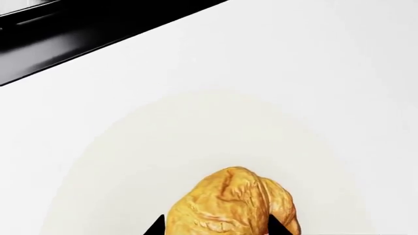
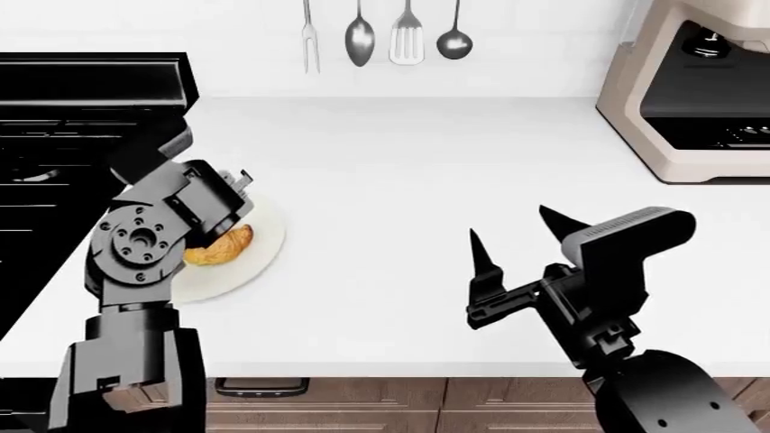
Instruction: Pick the croissant and place it on the pan. Then turn on the stove to warm the croissant.
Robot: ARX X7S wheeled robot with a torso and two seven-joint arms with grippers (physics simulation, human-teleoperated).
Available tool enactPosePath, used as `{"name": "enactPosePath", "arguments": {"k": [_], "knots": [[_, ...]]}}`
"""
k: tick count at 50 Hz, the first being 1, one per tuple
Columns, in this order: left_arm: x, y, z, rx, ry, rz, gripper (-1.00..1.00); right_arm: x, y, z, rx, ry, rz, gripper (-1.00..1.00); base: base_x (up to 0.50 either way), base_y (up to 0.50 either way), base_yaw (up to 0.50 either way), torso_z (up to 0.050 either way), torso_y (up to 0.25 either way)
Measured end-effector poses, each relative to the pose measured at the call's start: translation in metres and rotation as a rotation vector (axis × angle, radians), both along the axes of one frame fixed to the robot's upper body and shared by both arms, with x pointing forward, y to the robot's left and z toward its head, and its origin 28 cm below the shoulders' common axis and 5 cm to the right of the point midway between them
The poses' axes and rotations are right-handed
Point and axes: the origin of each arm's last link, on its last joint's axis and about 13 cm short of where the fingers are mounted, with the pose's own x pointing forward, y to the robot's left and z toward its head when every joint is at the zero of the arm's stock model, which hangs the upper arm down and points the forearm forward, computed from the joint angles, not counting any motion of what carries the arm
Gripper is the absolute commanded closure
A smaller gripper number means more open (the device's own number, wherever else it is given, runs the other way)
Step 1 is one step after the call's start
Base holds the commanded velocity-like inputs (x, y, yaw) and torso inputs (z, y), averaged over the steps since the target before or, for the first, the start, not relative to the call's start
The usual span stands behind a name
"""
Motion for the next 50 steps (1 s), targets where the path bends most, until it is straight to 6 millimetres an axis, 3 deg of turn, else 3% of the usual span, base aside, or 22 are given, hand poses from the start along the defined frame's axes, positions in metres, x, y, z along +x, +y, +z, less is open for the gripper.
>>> {"name": "enactPosePath", "arguments": {"k": [14, 28, 50], "knots": [[-0.006, 0.000, 0.013, -0.005, -0.040, -0.014, 1.00, -0.003, 0.000, 0.003, -0.001, -0.014, -0.006, -1.00, 0.00, 0.00, 0.00, 0.000, 0.000], [-0.030, 0.005, 0.034, 0.074, -0.186, -0.125, 1.00, -0.009, 0.003, 0.013, -0.006, -0.040, -0.009, -1.00, 0.00, 0.00, 0.00, 0.000, 0.000], [-0.082, 0.019, 0.021, 0.387, -0.343, -0.428, 1.00, -0.013, 0.004, 0.026, 0.006, -0.085, -0.033, -1.00, 0.00, 0.00, 0.00, 0.000, 0.000]]}}
